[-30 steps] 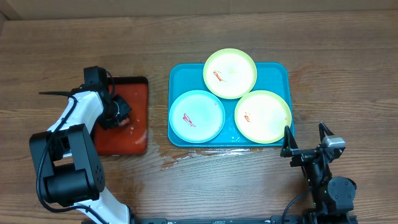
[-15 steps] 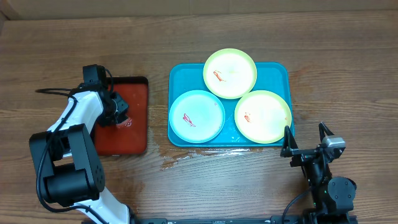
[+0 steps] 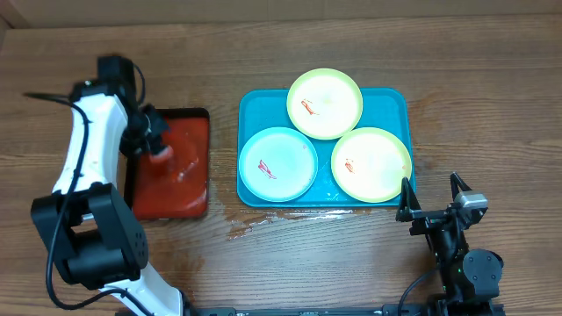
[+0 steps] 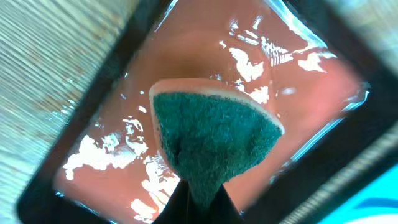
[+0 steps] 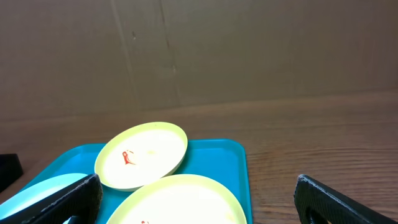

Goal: Clean dirty plates on tray and stack at the side
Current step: 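Grasp the green sponge with the left gripper and lift it, then carry the sponge with the left gripper onto the white plate, then grip the white plate rim with the right gripper, holding it steady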

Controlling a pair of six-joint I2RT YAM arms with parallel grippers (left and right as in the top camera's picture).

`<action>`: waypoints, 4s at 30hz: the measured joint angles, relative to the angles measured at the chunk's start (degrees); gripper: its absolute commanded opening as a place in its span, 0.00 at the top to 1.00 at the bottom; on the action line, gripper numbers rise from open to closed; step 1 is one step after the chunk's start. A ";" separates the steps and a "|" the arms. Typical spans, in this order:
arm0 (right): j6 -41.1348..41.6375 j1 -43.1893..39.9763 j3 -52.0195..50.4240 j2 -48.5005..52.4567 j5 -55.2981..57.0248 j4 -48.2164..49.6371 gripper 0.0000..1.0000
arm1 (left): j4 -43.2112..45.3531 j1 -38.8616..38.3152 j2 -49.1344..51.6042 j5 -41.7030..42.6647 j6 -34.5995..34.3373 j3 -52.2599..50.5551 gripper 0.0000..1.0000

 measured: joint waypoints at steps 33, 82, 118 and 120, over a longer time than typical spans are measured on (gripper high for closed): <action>0.00 0.00 0.00 0.00 0.00 0.02 0.00 | 9.25 -21.99 -10.23 14.40 10.82 -1.38 0.96; 1.09 0.00 4.00 1.05 -5.95 27.50 0.00 | 4.92 -16.41 -4.15 6.60 8.87 10.40 0.00; -1.20 20.87 81.02 105.53 -14.10 -41.64 0.56 | 1.90 -16.44 -4.13 6.86 8.90 10.36 0.00; -1.53 20.79 81.02 107.97 -12.92 -40.76 0.56 | 1.64 -16.44 -4.13 7.52 8.90 10.36 0.00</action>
